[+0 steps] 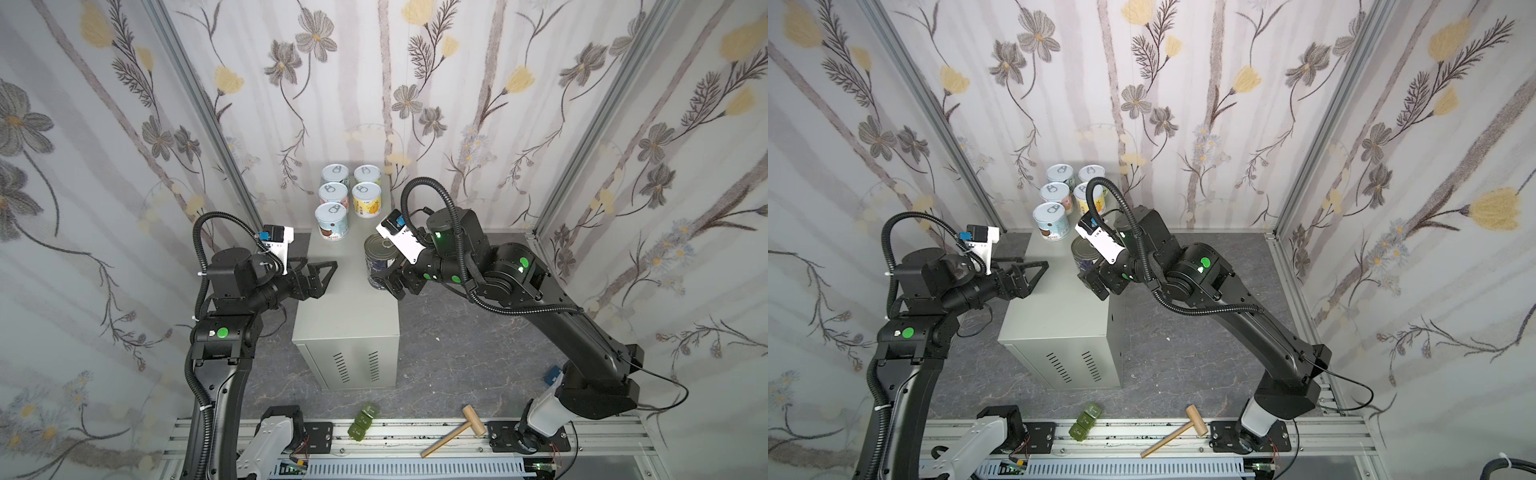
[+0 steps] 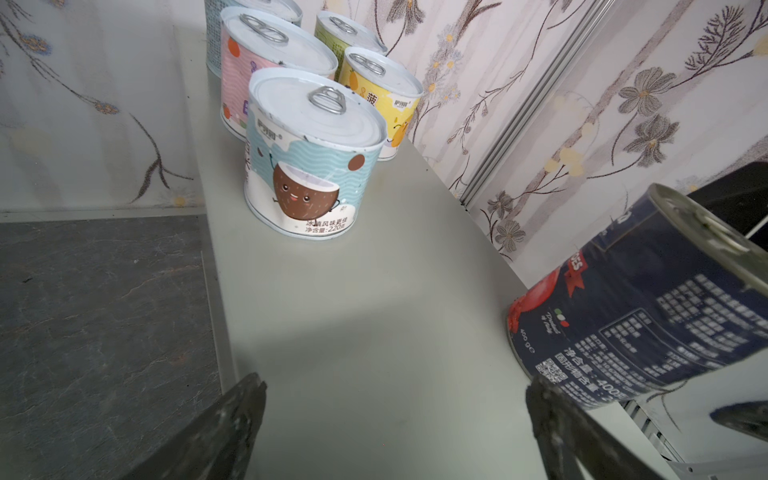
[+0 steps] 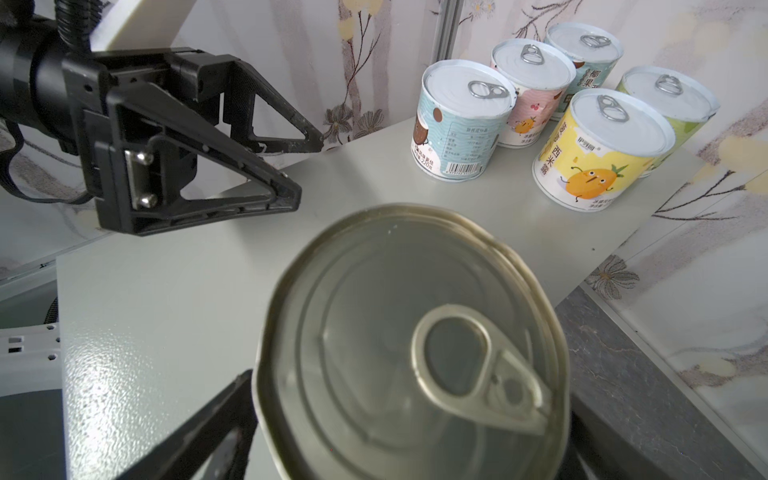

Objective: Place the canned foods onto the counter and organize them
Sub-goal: 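Carry the dark blue can over the cabinet and set it beside the cans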

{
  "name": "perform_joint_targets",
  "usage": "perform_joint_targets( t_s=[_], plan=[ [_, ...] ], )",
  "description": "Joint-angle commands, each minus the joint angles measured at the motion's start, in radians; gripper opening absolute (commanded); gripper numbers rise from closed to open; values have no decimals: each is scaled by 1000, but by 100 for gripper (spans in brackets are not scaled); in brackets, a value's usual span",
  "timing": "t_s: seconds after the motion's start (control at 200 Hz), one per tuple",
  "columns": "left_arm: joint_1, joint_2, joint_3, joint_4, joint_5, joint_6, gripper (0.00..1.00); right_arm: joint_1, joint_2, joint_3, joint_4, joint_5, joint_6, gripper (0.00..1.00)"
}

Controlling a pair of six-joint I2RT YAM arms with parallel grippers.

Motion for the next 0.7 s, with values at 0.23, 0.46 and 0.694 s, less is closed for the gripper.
perform_joint_targets(
  t_s=[0.23,0.46,0.694],
  plan=[
    [-2,-10,-2,35,7,7,100,-3,1,-104,212,43,57,79],
    [-9,-21,17,6,-22,35,100,-50,57,-89,282,30,60,69],
    [-19,-20,28,-10,-39,52,100,-115,141,-20,316,-12,49,67]
  ],
)
